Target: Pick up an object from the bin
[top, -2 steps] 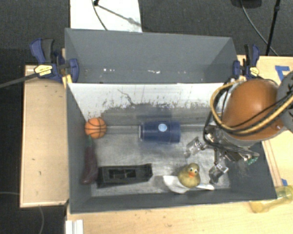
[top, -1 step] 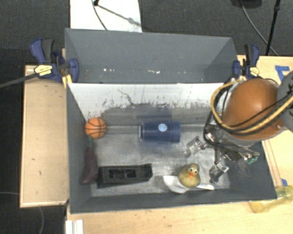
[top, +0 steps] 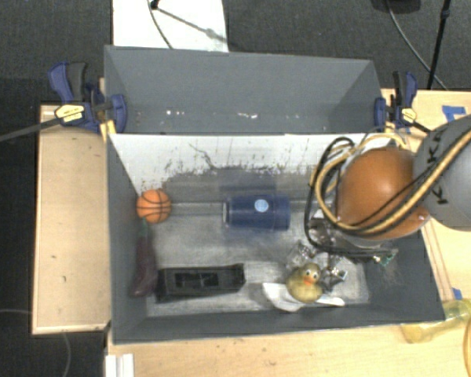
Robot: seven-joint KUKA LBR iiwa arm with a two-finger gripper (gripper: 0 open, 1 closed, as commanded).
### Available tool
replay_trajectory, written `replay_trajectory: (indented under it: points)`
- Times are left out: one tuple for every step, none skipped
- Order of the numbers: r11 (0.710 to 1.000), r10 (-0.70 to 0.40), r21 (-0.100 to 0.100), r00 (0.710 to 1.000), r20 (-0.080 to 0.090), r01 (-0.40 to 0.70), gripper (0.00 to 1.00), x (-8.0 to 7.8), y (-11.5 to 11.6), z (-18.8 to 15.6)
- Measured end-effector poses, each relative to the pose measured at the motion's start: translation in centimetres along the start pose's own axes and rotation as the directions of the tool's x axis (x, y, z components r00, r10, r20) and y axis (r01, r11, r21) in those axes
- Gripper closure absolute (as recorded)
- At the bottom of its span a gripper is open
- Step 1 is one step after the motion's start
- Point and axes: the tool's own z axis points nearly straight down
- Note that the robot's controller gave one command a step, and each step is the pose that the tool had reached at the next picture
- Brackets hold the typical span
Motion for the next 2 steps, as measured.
replay_trajectory:
  points:
    - [1.000,-0.001,0.000,1.000,0.000,0.001,1.00,0.0,0.0,0.0]
    - [0.982,-0.188,-0.014,0.982,-0.003,0.188,1.00,-6.1,0.2,-19.5]
